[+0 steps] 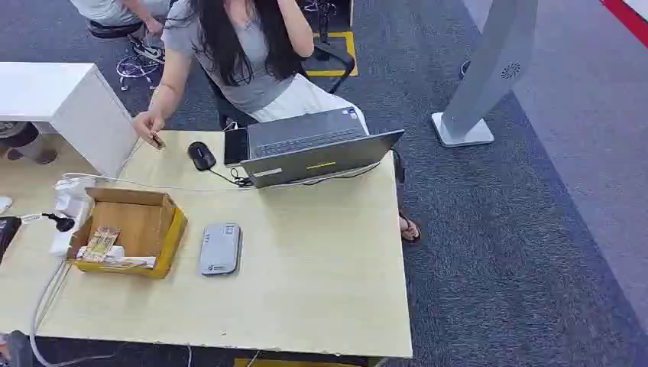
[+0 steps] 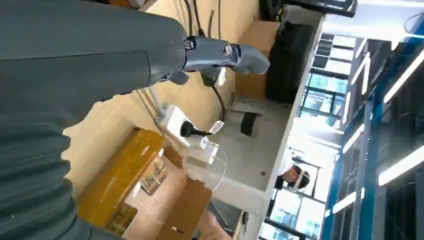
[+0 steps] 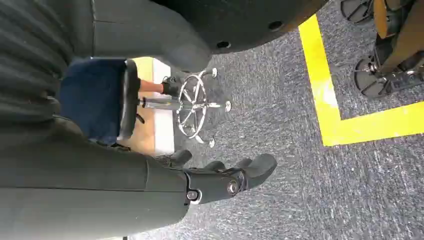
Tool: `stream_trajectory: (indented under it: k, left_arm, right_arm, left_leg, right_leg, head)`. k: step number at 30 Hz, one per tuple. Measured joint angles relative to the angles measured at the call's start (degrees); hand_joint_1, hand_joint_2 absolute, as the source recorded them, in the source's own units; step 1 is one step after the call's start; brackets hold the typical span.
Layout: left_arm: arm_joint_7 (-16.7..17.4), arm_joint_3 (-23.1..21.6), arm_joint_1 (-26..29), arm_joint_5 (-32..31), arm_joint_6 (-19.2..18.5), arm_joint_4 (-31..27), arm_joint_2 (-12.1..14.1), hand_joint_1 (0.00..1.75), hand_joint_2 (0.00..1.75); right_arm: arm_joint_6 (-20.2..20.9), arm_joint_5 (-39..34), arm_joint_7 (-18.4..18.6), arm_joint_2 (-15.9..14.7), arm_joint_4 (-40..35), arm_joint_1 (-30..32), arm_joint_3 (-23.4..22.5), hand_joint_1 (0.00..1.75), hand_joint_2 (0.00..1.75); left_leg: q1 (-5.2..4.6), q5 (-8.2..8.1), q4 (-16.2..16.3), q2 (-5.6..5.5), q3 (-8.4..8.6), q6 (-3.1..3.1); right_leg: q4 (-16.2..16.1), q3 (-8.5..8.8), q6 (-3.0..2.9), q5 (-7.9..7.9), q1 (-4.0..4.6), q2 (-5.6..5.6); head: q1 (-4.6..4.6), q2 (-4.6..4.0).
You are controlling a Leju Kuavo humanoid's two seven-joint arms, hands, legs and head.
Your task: Pass the card to the sensor for recognition and then transmit it.
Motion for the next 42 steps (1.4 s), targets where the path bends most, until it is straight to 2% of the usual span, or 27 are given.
stream_trajectory:
  k: [4,6,8,9,10,12,14,16,17,18,20,23,27,34,42]
  left_arm:
    - [-1.53,-0.51,-0.32,-3.09,-1.42,-3.11,0.09,0.00,1.75]
    - [-1.55,-1.66,-1.41,-5.95,-0.26,-5.68,0.55,0.00,1.75]
    - [-1.45,-3.79,-4.57,-11.91,4.14,-7.48,2.03,0.00,1.75]
    - [-0.65,-5.36,-6.79,-16.48,6.74,-7.59,3.48,0.00,1.75]
    - [0.99,-7.64,-8.95,-23.86,10.00,-7.41,5.32,0.00,1.75]
    - [6.00,-12.17,-15.36,-39.23,17.96,-5.22,10.44,0.00,1.75]
    - [15.19,-18.51,-24.15,-57.64,24.36,1.92,16.21,0.00,1.75]
    - [23.79,-24.80,-33.31,-75.07,27.63,10.22,20.75,0.00,1.75]
    - [27.94,-28.91,-39.15,-82.27,27.89,16.78,23.15,0.00,1.75]
    - [29.88,-31.40,-43.22,-85.41,28.02,21.37,24.64,0.00,1.75]
    - [31.96,-35.53,-49.62,-88.00,28.85,29.41,26.70,0.00,1.75]
    - [32.63,-39.45,-55.67,-89.28,29.98,38.25,28.18,0.00,1.75]
    - [33.33,-42.40,-59.35,-89.94,30.64,44.82,28.98,0.00,1.75]
    - [33.40,-44.26,-61.13,-89.96,30.73,49.24,29.55,0.00,1.75]
    - [33.40,-44.87,-61.43,-90.05,30.73,51.14,29.59,0.00,1.75]
  right_arm:
    - [0.83,0.92,-0.09,-0.15,0.00,-0.01,0.42,0.00,1.75]
    - [1.56,1.75,-0.13,-0.35,0.00,-0.05,0.99,0.00,1.75]
    - [2.62,2.88,-0.13,-0.65,0.00,-0.18,1.79,0.00,1.75]
    - [3.17,3.39,-0.15,-0.79,0.00,-0.31,2.21,0.00,1.75]
    - [3.68,3.94,-0.31,-0.94,0.00,-0.50,2.74,0.00,1.75]
    - [4.68,4.83,-0.55,-1.29,0.00,-0.86,3.70,0.00,1.75]
    - [5.49,5.66,-0.59,-1.57,0.00,-1.28,4.68,0.00,1.75]
    - [6.01,6.41,-0.57,-1.84,0.00,-1.66,5.62,0.00,1.75]
    - [6.23,6.71,-0.54,-1.95,0.00,-1.86,6.12,0.00,1.75]
    - [6.23,6.82,-0.54,-2.01,0.00,-2.02,6.47,0.00,1.75]
    - [6.23,7.08,-0.54,-2.05,0.00,-2.09,7.11,0.00,1.75]
    - [6.21,7.17,-0.54,-2.08,0.00,-1.98,7.59,0.00,1.75]
    - [6.19,7.21,-0.39,-2.08,0.02,-2.03,8.28,0.00,1.75]
    - [6.19,7.21,-0.37,-2.08,0.02,-2.01,8.57,0.00,1.75]
    - [6.19,7.21,-0.37,-2.08,0.02,-2.01,8.64,0.00,1.75]
  left_leg:
    - [0.00,0.00,0.00,0.00,0.01,0.00]
    - [0.00,0.01,0.02,-0.02,0.03,0.01]
    - [0.00,0.06,0.04,-0.08,0.05,0.02]
    - [0.00,0.11,0.04,-0.15,0.08,0.03]
    - [0.03,0.13,0.05,-0.18,0.06,0.00]
    - [0.04,0.31,0.06,-0.22,0.05,-0.07]
    - [0.06,0.54,0.06,-0.36,-0.01,-0.11]
    - [0.07,0.71,0.06,-0.34,-0.11,-0.12]
    - [0.07,0.81,0.06,-0.33,-0.24,-0.19]
    - [0.06,0.84,0.05,-0.26,-0.26,-0.19]
    - [0.03,0.83,0.05,0.21,-0.25,-0.20]
    - [0.00,0.79,0.07,0.46,-0.28,-0.16]
    - [0.00,0.74,0.08,0.45,-0.36,-0.15]
    - [0.02,0.74,0.06,0.44,-0.45,-0.15]
    - [0.01,0.74,0.07,0.43,-0.47,-0.15]
  right_leg:
    - [0.00,-0.03,0.00,0.00,0.01,0.00]
    - [0.00,-0.10,0.00,0.00,0.01,-0.02]
    - [-0.01,-0.09,0.01,0.01,0.00,-0.14]
    - [-0.01,-0.07,0.01,0.02,0.00,-0.23]
    - [0.00,-0.05,-0.01,0.05,0.00,-0.24]
    - [0.00,-0.10,-0.06,0.21,0.00,-0.28]
    - [0.02,-0.14,-0.09,0.30,0.02,-0.43]
    - [0.04,-0.22,-0.17,0.50,0.03,-0.42]
    - [0.09,-0.21,-0.15,0.63,0.04,-0.38]
    - [0.12,-0.28,-0.20,0.77,0.08,-0.32]
    - [0.14,-0.36,-0.18,0.87,0.07,0.14]
    - [0.13,-0.48,-0.11,0.91,0.04,0.40]
    - [0.10,-0.56,-0.08,0.87,0.03,0.39]
    - [0.11,-0.66,-0.10,0.86,0.03,0.38]
    - [0.11,-0.66,-0.10,0.86,0.04,0.38]
  head:
    - [0.00,0.00]
    - [0.02,0.00]
    - [-0.02,0.00]
    - [0.04,0.00]
    - [0.02,0.00]
    - [-0.02,0.00]
    - [0.00,0.00]
    - [-0.13,0.00]
    - [-0.07,0.00]
    - [-0.04,0.00]
    - [-0.04,0.00]
    - [-0.04,0.00]
    - [-0.04,0.00]
    - [-0.04,0.00]
    - [-0.04,0.00]
